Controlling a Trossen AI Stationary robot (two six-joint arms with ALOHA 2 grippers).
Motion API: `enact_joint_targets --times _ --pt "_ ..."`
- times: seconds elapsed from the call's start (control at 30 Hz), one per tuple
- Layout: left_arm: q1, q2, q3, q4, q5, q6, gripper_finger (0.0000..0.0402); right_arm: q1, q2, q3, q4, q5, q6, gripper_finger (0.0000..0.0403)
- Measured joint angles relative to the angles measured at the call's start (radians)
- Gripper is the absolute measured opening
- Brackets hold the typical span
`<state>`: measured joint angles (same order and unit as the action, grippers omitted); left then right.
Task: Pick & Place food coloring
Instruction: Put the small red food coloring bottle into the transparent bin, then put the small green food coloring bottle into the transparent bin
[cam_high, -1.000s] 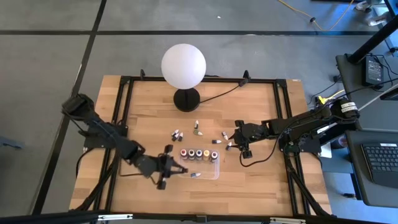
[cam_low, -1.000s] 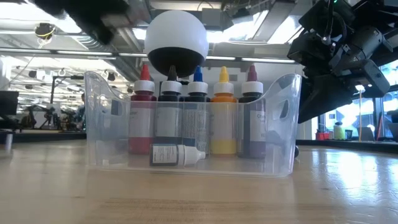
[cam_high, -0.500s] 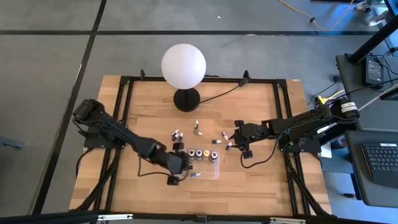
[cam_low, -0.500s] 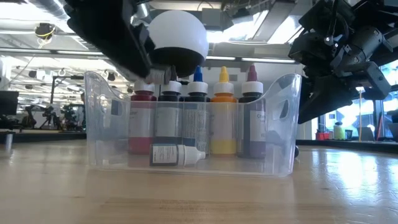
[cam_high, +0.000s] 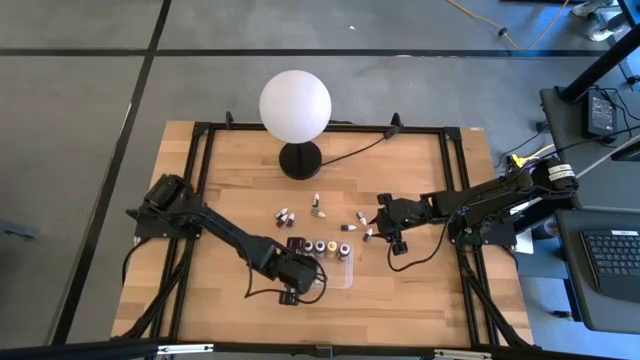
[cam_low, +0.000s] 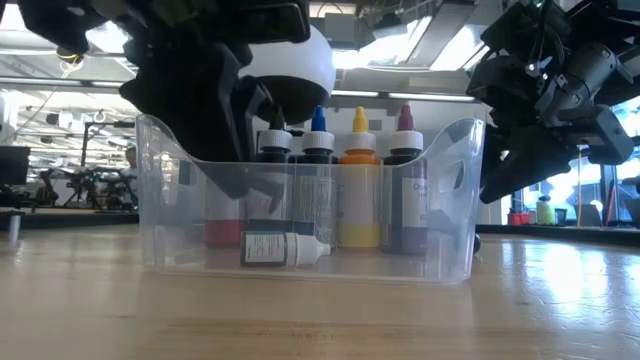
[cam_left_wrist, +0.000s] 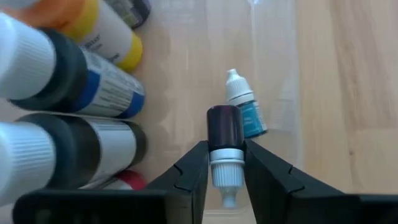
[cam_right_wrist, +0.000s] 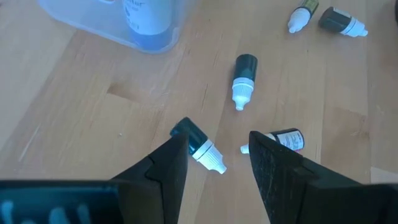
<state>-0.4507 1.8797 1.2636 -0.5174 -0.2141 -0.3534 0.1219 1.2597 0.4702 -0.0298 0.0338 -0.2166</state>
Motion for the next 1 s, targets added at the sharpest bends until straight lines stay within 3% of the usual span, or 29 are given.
enact_joint_targets --times 0.6,0.77,1.0 --pt "0.0 -0.004 0.001 0.004 0.001 0.007 0.0095 -0.005 0.0 0.0 0.041 0.0 -0.085 0.0172" --pt "-0.017 -0.068 0.0 0.038 -0.024 0.029 0.0096 -0.005 0.003 0.003 0.032 -0.001 -0.118 0.0172" --pt "-0.081 -0.2 -0.008 0.142 -0.101 0.19 0.0099 0.0 0.066 0.085 -0.072 -0.014 -0.133 0.0172"
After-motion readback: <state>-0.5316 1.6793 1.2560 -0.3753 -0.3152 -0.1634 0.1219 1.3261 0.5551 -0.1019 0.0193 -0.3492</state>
